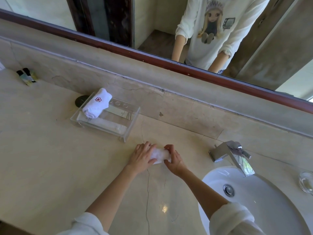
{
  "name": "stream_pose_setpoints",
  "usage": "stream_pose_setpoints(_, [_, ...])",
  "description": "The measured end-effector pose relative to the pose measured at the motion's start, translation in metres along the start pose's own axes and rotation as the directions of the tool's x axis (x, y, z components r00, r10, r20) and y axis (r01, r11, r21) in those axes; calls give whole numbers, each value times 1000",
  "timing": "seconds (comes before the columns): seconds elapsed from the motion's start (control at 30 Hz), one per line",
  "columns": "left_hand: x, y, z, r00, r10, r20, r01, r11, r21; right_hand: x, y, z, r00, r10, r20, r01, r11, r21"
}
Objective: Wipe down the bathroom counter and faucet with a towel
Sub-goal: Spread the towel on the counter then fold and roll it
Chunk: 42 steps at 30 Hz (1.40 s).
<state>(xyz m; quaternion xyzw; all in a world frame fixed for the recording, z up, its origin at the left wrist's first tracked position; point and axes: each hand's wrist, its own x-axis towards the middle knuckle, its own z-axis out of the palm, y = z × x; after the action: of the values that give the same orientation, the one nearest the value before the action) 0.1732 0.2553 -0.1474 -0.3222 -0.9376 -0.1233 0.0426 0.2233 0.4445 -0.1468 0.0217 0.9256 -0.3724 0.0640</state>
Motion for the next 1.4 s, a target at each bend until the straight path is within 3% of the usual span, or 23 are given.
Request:
stream_pose_setpoints(0.13, [16, 0, -4, 992, 74, -105, -70, 997, 44, 16, -10, 0, 989, 124, -86, -109, 981, 160])
stream_pose_setpoints(0.23, [19, -6, -2, 999, -32, -29, 29, 995, -95, 27, -13, 0, 975, 207, -80, -185, 957, 225])
stream_pose_setpoints(0.37, [23, -13, -3, 966, -52, 252, 88, 987, -133, 38, -12, -2, 956, 289, -55, -264, 925, 275])
stream_pose_setpoints(0.5, [26, -17, -3, 966, -112, 234, 148, 979, -141, 49, -17, -3, 926, 377, -31, -344, 873, 347])
stream_pose_setpoints(0.63, [29, -18, 8, 979, -104, 174, 116, 991, -64, 58, -17, -3, 867, 498, -27, -461, 821, 337])
stream_pose_setpoints(0.77, [39, -19, 3, 948, -96, 305, 112, 993, -36, 58, -12, -2, 821, 570, -1, -544, 784, 299])
stream_pose_setpoints(0.93, [46, -14, -9, 928, -125, 352, 129, 992, 12, 45, -16, -8, 857, 513, -52, -466, 814, 346])
stream_pose_setpoints(1.03, [34, -3, -16, 937, -219, 270, 251, 964, -86, 39, -26, -18, 883, 470, -21, -386, 750, 538])
stream_pose_setpoints(1.1, [24, 6, -25, 893, -345, 287, 420, 870, -259, 37, -34, -24, 860, 499, 107, -421, 574, 703])
stream_pose_setpoints(1.17, [16, 16, -36, 805, -459, 376, 587, 710, -389, 32, -39, -24, 838, 487, 246, -449, 359, 818])
stream_pose_setpoints(1.23, [11, 24, -44, 743, -530, 409, 670, 588, -454, 25, -46, -17, 825, 454, 338, -452, 170, 876])
stream_pose_setpoints(1.27, [9, 26, -49, 716, -569, 403, 695, 536, -479, 21, -52, -12, 818, 437, 373, -466, 123, 876])
stream_pose_setpoints(1.4, [4, 23, -66, 582, -705, 406, 759, 291, -583, 2, -80, 11, 828, 372, 420, -488, 111, 866])
